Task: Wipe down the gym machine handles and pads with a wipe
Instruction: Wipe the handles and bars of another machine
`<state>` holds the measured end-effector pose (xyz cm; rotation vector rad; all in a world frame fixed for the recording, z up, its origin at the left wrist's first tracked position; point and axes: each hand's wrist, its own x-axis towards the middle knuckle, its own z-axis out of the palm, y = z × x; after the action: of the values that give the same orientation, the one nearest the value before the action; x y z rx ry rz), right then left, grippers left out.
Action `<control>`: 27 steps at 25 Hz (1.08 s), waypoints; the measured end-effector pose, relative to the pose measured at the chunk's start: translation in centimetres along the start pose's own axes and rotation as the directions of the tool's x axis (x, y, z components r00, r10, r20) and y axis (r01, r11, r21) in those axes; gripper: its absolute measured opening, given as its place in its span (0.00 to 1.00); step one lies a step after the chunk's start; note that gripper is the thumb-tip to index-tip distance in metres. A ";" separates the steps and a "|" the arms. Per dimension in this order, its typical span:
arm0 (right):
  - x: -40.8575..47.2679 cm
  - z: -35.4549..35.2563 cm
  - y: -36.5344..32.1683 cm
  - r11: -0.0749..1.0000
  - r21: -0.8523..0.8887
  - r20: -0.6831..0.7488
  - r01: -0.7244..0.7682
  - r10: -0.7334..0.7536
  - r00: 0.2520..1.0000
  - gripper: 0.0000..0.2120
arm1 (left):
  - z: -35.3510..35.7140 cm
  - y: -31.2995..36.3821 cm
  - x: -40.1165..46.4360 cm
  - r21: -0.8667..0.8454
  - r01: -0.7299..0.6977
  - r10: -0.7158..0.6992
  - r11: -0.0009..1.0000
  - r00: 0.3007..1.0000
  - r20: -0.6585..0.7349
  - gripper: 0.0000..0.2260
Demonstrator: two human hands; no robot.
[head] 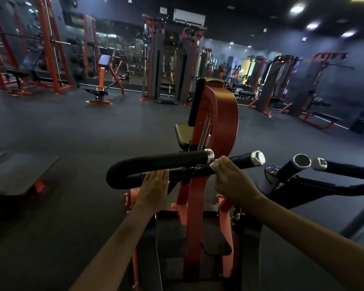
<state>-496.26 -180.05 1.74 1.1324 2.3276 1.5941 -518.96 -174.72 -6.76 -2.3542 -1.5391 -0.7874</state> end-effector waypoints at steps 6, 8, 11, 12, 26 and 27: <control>-3.8 -3.2 4.7 0.981 -0.026 0.006 -0.192 0.192 0.981 0.17 | 0.7 -0.2 0.0 0.024 -0.014 0.014 1.000 1.000 -0.024 0.31; -4.7 -4.4 6.2 0.957 -0.012 0.036 -0.290 0.290 0.956 0.17 | 1.0 -0.2 -0.1 0.026 -0.013 0.013 1.000 1.000 -0.027 0.30; -6.1 -5.7 7.6 0.916 0.069 0.106 -0.396 0.388 0.916 0.20 | 1.6 -0.3 -0.1 0.005 -0.007 0.007 1.000 0.999 -0.050 0.29; -6.7 -5.9 7.8 0.893 0.103 0.091 -0.439 0.431 0.898 0.23 | 1.8 -0.3 -0.1 -0.001 -0.006 0.006 1.000 0.998 -0.059 0.28; 5.6 0.7 -5.2 0.690 0.655 0.184 -0.309 0.251 0.950 0.15 | 3.6 -1.1 -1.7 0.061 -0.080 0.088 0.995 0.984 -0.153 0.28; 6.2 1.2 -5.5 0.698 0.648 0.218 -0.305 0.213 0.952 0.14 | 3.8 -1.1 -2.2 0.072 -0.084 0.094 0.994 0.984 -0.152 0.29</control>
<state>-502.96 -176.22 -1.47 1.6998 2.8383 0.6376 -519.48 -174.25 -11.22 -2.2397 -1.3663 -0.8634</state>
